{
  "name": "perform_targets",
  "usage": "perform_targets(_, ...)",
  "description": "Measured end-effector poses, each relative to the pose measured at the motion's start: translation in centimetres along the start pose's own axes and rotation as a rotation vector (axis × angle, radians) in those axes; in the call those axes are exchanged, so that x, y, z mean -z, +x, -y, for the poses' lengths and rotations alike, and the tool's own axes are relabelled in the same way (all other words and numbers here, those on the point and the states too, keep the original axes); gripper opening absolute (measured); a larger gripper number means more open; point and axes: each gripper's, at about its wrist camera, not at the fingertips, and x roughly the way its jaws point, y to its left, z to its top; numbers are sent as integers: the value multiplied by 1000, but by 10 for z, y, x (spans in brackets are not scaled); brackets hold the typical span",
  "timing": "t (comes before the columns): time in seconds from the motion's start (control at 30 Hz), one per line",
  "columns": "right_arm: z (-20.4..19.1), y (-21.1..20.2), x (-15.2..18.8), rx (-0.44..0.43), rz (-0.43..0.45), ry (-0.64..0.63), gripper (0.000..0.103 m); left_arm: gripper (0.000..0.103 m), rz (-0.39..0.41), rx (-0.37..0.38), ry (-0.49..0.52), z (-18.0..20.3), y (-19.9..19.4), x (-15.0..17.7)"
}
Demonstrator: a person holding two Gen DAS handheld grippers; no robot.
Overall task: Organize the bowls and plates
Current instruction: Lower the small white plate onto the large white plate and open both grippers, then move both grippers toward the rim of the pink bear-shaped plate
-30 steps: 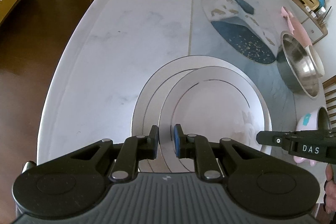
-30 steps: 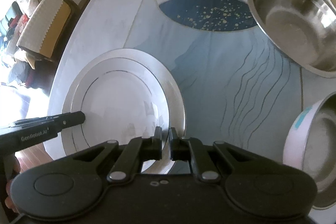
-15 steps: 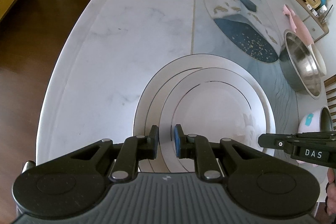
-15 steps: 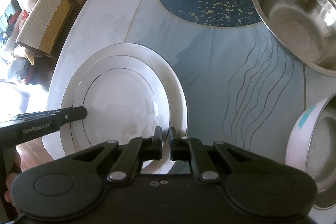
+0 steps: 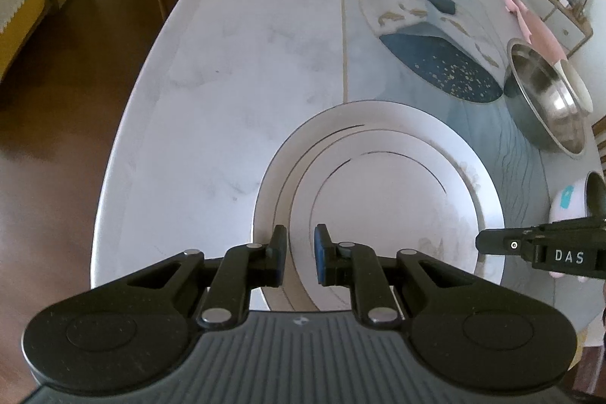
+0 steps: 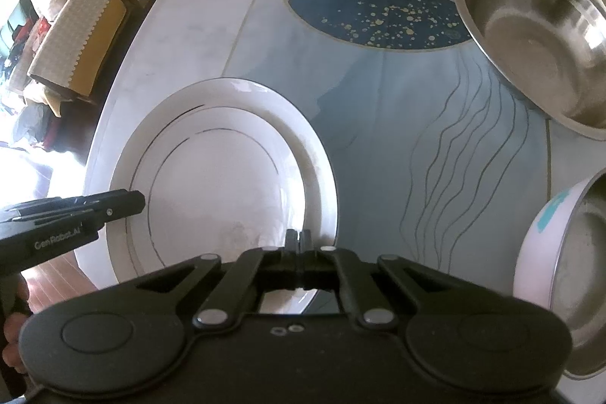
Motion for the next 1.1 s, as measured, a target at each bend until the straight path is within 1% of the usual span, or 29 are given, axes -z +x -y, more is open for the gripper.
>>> perform_targets(0.07, -1, -2, 1, -19, -2, -3, 5, 14, 13, -6, 11, 1, -5, 1)
perform_targets(0.1, -2, -4, 1, -22, 5, -11, 9, 14, 24, -6, 18, 2, -9, 2)
perform_targets(0.2, -10, -12, 6, -21, 32, -51, 16, 14, 55, 3, 31, 5, -21, 3)
perform_targets(0.43, -26, -39, 12, -38, 106, -120, 22, 14, 131, 29, 61, 21, -46, -1)
perform_targets(0.63, -28, -66, 10, -37, 186, -137, 31, 16, 202, 62, 95, 38, -67, -12)
perform_targets(0.67, -27, -71, 10, -37, 200, -135, 33, 20, 213, 66, 99, 40, -71, -14)
perform_targets(0.7, -27, -75, 10, -37, 212, -134, 35, 26, 222, 70, 102, 41, -73, -16)
perform_targets(0.77, -27, -84, 10, -38, 237, -138, 38, 33, 245, 79, 111, 46, -79, -20)
perform_targets(0.8, -27, -88, 9, -34, 250, -143, 40, 39, 258, 81, 119, 48, -82, -22)
perform_targets(0.83, -27, -93, 9, -31, 264, -147, 41, 43, 266, 82, 127, 50, -84, -23)
perform_targets(0.87, -27, -97, 8, -29, 275, -149, 44, 50, 278, 82, 134, 53, -87, -25)
perform_targets(0.9, -26, -101, 9, -26, 286, -149, 48, 54, 288, 84, 141, 55, -90, -27)
perform_targets(0.93, -26, -105, 8, -23, 297, -150, 49, 55, 300, 89, 153, 59, -93, -28)
perform_targets(1.0, -23, -114, 8, -17, 321, -151, 58, 57, 315, 94, 174, 65, -99, -32)
perform_targets(1.03, -21, -118, 8, -15, 331, -151, 61, 59, 321, 96, 183, 69, -101, -34)
perform_targets(1.1, -17, -127, 7, -7, 354, -145, 69, 68, 334, 102, 190, 75, -106, -39)
